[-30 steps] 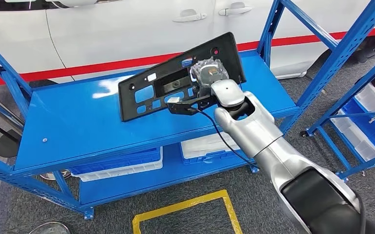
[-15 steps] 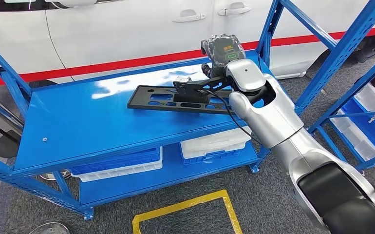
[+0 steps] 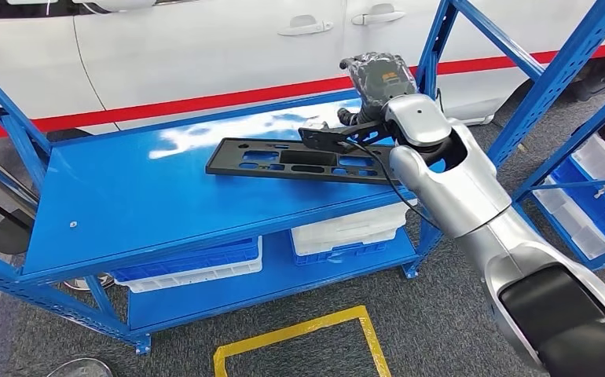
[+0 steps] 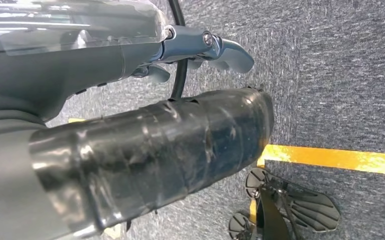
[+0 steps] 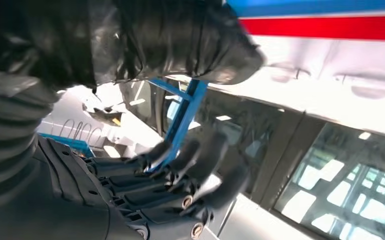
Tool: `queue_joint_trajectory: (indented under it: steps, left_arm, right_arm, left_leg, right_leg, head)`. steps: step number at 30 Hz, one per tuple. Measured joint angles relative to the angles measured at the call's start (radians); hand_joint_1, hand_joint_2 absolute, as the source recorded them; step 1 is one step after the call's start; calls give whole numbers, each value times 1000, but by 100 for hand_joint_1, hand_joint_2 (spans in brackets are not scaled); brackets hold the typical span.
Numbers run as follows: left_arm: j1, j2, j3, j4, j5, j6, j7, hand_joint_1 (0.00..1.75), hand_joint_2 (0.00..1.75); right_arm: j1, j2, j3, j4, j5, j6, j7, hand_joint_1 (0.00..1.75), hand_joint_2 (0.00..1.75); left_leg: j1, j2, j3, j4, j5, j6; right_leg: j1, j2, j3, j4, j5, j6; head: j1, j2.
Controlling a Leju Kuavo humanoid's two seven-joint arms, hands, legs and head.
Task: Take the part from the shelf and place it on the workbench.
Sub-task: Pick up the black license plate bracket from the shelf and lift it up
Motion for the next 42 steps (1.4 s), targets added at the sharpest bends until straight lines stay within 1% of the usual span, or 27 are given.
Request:
queue_joint_trajectory:
  steps: [5, 9, 17, 29, 33, 35, 37, 38, 39, 41, 42]
  left_arm:
    - [3, 0, 0, 0, -22, 0, 0, 0, 0]
    - [5, 0, -1, 0, -39, 0, 3, 0, 0]
    - [6, 0, -2, 0, -59, 0, 14, 0, 0]
    - [5, 0, -1, 0, -70, -10, 14, 0, 0]
    - [5, 4, 1, 0, -68, -9, 18, 0, 0]
    - [5, 6, 2, 0, -67, -9, 19, 0, 0]
    - [5, 6, 3, 0, -67, -9, 19, 0, 0]
    - [5, 6, 3, 0, -67, -9, 19, 0, 0]
    - [5, 6, 4, 0, -67, -9, 19, 0, 0]
    - [4, 6, 5, 0, -67, -9, 19, 0, 0]
    - [3, 6, 6, 0, -67, -9, 19, 0, 0]
  right_arm:
    - [18, -34, 3, 5, -2, -10, -8, 0, 0]
    - [57, -47, 9, 33, -5, -33, -14, 0, 0]
    - [126, -48, 40, 150, -5, -68, -24, 0, 0]
    - [142, -42, 68, 263, -10, -72, -47, 0, 0]
    - [146, -37, 73, 288, -16, -73, -53, 0, 0]
    - [146, -36, 76, 296, -17, -73, -54, 0, 0]
    - [146, -36, 78, 301, -18, -73, -54, 0, 0]
    - [145, -36, 78, 302, -19, -73, -54, 0, 0]
    - [145, -36, 78, 304, -19, -73, -54, 0, 0]
    - [149, -36, 80, 309, -20, -73, -55, 0, 0]
    - [153, -36, 81, 311, -20, -73, -55, 0, 0]
  left_leg:
    - [0, 0, 0, 0, 0, 0]
    - [0, 0, 0, 0, 0, 0]
    - [0, -1, 0, 0, 0, 0]
    - [0, -1, 0, 0, 0, 0]
    - [-5, -1, -3, 7, -4, 9]
    - [-5, -1, -2, 5, -4, 13]
    - [2, 2, 8, -12, 2, 21]
    - [6, 4, 15, -22, 6, 25]
    - [9, 6, 20, -29, 8, 28]
    - [9, 9, 23, -30, 7, 30]
    - [9, 9, 23, -29, 6, 30]
  right_leg:
    - [0, 0, 0, 0, 0, 0]
    - [0, 0, 0, 0, 0, 0]
    - [0, -1, 0, 0, 0, 0]
    - [0, -1, 0, 0, 0, 0]
    - [-5, -1, 1, -3, 1, 7]
    - [-5, -1, 2, -5, 1, 11]
    - [-4, -1, 2, 0, -6, 16]
    - [-3, -1, -7, 22, -21, 18]
    - [-4, -2, -29, 67, -45, 21]
    - [-10, -4, -98, 200, -103, 27]
    - [-14, -4, -129, 255, -117, 30]
  head:
    - [0, 0]
    - [0, 0]
    - [0, 0]
    - [0, 0]
    - [0, 0]
    - [0, 0]
    - [0, 0]
    - [1, 0]
    - [2, 0]
    - [2, 0]
    - [2, 0]
